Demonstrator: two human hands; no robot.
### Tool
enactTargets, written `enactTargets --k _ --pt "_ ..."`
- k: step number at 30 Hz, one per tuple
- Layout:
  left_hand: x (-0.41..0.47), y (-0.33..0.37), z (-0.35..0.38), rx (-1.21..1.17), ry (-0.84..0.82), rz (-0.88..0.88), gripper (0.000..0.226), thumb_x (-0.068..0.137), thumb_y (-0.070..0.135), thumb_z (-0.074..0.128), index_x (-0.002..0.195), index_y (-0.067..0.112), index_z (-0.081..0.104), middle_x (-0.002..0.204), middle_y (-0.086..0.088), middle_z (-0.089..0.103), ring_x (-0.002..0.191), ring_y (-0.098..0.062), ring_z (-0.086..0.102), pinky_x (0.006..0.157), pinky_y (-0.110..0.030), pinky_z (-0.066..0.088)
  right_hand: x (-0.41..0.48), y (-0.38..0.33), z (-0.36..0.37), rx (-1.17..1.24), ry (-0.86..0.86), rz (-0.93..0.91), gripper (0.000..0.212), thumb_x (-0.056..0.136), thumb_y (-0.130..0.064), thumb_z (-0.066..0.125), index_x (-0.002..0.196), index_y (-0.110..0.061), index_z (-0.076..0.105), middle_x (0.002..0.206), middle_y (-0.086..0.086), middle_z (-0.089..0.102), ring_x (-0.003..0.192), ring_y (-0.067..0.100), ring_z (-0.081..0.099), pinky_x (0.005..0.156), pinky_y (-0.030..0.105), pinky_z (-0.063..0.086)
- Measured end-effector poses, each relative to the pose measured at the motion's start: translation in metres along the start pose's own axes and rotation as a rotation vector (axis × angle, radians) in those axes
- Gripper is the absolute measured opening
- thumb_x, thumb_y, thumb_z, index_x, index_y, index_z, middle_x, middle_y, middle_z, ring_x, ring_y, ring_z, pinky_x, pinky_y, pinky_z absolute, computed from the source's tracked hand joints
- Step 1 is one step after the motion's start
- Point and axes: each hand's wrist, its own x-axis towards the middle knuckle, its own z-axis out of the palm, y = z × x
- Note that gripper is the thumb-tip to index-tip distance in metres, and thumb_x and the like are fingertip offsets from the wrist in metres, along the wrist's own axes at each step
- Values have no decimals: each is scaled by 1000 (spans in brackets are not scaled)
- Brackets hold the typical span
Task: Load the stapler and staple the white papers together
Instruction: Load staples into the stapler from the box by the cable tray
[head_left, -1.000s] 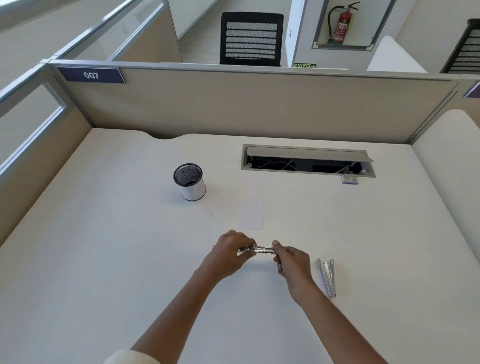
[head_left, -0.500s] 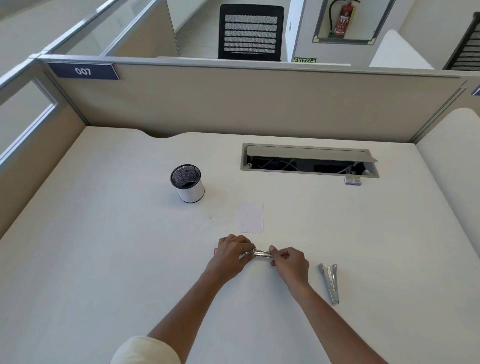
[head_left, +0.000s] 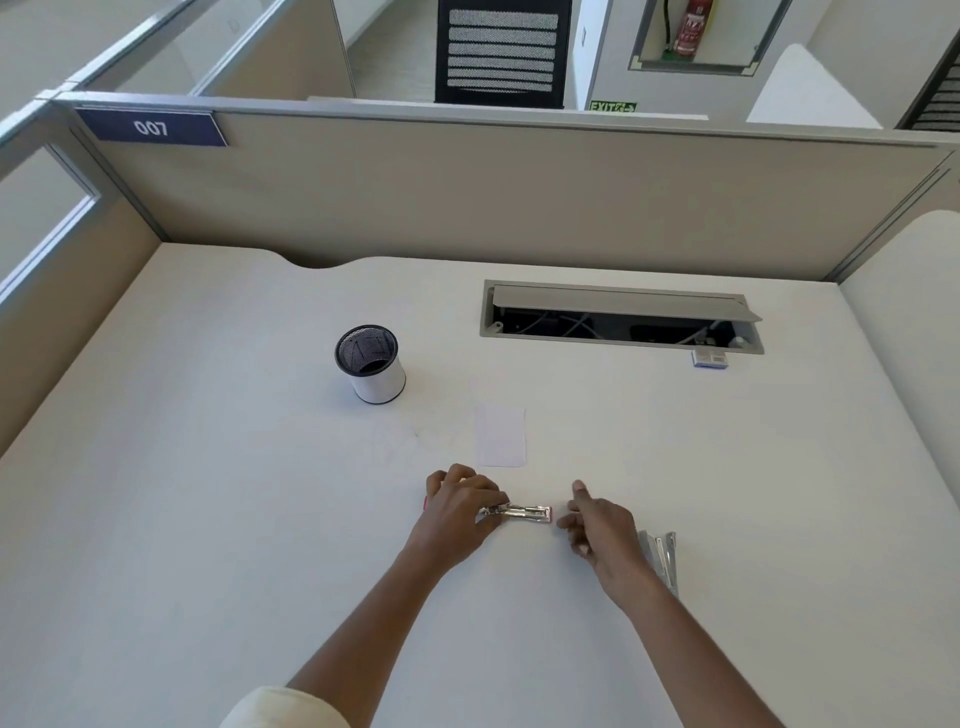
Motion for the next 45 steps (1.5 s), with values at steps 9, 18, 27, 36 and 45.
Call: enactTargets --k 9,18,27,36,45 --pt "-1 29 -34 -153 133 44 56 79 61 69 125 29 70 129 18 65 125 -12 48 101 -31 34 -52 -37 -21 691 -410 142 29 102 -7 49 123 12 58 123 30 68 114 37 68 92 39 59" --pt "-23 100 -75 -251 318 183 27 88 28 74 115 25 75 102 11 68 92 -11 61 79 -19 49 -95 -52 -10 658 -444 -63 29 100 8 44 124 6 62 124 24 70 110 29 72 101 38 53" --pt "-42 111 -69 -354 324 68 18 93 23 71 106 30 79 97 13 71 91 -6 64 77 -8 44 -124 -46 -4 592 -431 -54 29 101 1 48 127 -1 62 124 16 72 117 28 67 106 44 50" --pt "-51 108 -68 -411 397 137 10 93 24 74 102 23 79 95 12 71 84 -5 67 74 -27 57 -134 -43 -6 627 -451 -54 26 103 -3 49 123 3 63 121 22 72 105 26 74 92 36 60" --pt "-49 106 -79 -819 309 -177 6 93 22 74 90 20 80 84 6 77 77 -9 72 69 -26 54 -137 -36 -5 346 -317 -389 17 97 0 60 108 -3 73 108 19 76 104 31 74 95 40 58"
